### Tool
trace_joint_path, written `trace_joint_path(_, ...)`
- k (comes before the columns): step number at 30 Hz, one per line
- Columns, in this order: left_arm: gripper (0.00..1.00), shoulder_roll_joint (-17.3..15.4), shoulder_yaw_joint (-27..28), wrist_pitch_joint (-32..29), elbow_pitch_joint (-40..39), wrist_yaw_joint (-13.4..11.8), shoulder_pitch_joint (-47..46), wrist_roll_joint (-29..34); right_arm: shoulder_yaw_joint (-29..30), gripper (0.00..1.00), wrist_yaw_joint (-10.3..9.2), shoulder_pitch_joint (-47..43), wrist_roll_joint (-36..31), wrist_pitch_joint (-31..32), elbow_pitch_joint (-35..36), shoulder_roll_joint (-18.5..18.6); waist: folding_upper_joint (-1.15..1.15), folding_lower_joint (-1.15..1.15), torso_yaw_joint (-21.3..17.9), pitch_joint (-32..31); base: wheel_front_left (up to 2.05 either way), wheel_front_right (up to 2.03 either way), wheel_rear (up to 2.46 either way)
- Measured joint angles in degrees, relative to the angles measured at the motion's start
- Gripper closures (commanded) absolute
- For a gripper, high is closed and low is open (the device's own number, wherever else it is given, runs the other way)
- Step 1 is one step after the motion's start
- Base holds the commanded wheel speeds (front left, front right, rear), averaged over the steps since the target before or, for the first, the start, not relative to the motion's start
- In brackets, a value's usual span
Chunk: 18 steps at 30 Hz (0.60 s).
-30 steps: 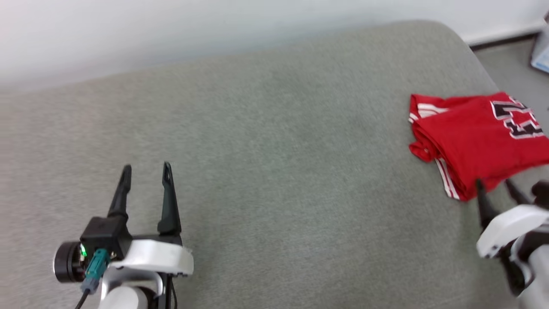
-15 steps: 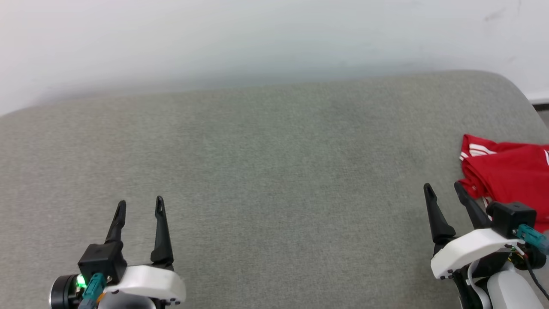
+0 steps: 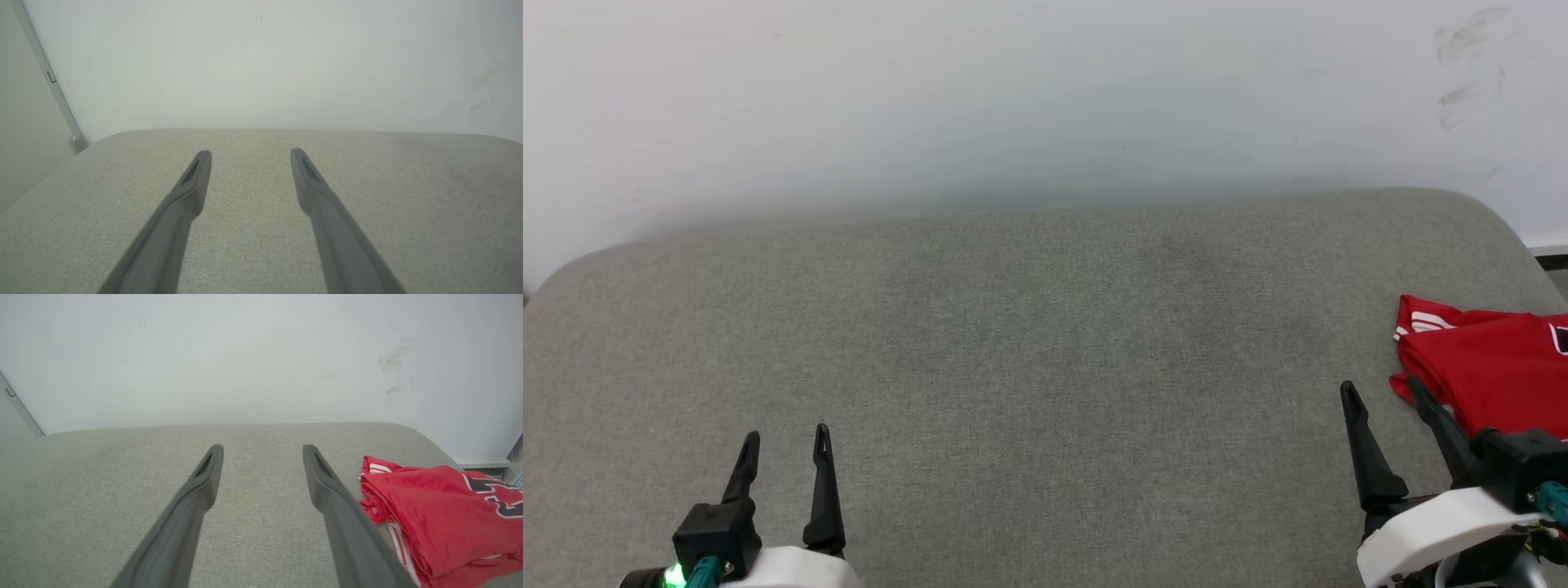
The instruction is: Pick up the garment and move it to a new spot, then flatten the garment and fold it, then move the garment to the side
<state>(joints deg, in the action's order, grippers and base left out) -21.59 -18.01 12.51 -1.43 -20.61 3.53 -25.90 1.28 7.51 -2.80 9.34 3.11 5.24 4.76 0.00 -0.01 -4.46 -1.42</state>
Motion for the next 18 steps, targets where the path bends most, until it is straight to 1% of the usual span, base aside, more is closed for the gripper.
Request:
trace_joint_path(6, 0.00, 0.13, -0.09, 0.27, 1.10, 0.43, 0.85, -0.59, -0.36, 0.00, 0.00, -1.11, -0.45, 1.02, 2.42, -0.56, 0.00, 0.00, -0.15, -0.67, 0.00, 0.00, 0.00)
trace_joint_path(18, 0.00, 0.31, 0.01, 0.80, 2.12, 0.77, 0.85, -1.10, -0.46, 0.00, -0.01, -1.76, -0.46, 1.91, 3.03, -1.13, 0.00, 0.01, -0.17, -0.82, 0.00, 0.00, 0.00)
